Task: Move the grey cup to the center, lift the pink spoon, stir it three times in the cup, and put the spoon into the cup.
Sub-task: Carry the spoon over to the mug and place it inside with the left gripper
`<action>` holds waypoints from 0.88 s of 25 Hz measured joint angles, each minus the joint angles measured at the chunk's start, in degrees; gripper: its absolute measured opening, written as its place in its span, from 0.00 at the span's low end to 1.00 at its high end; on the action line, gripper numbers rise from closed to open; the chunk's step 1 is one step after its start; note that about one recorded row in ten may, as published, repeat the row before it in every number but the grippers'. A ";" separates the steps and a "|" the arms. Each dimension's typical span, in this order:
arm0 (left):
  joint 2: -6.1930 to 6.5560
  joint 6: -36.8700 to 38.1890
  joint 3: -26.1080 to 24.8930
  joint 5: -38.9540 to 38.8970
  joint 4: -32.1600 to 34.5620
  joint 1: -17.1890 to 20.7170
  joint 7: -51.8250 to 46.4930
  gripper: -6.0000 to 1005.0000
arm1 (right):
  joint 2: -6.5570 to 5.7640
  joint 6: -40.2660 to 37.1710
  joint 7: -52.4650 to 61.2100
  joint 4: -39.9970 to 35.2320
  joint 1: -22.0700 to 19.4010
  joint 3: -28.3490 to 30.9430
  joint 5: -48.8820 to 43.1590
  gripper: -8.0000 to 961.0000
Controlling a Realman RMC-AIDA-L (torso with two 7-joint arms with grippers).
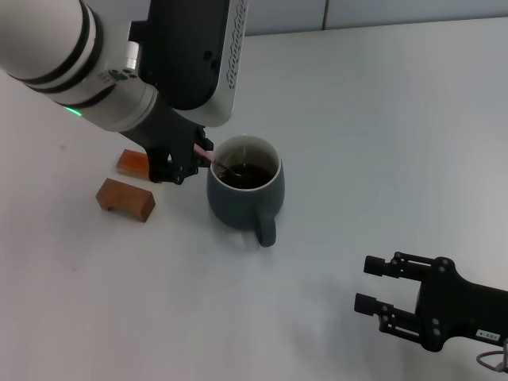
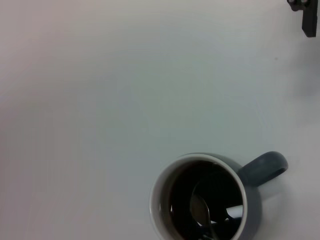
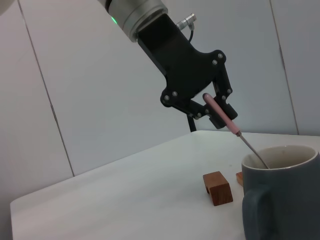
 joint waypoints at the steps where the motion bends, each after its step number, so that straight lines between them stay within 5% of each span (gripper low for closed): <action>1: 0.00 -0.20 0.28 0.23 -0.46 -0.16 -0.02 0.14 | -0.01 0.00 0.01 0.00 0.00 0.00 0.00 0.61; 22: -0.09 -1.96 3.41 -1.35 -1.46 -1.47 -0.56 0.14 | -0.06 -0.01 0.01 0.01 -0.10 0.00 -0.01 0.61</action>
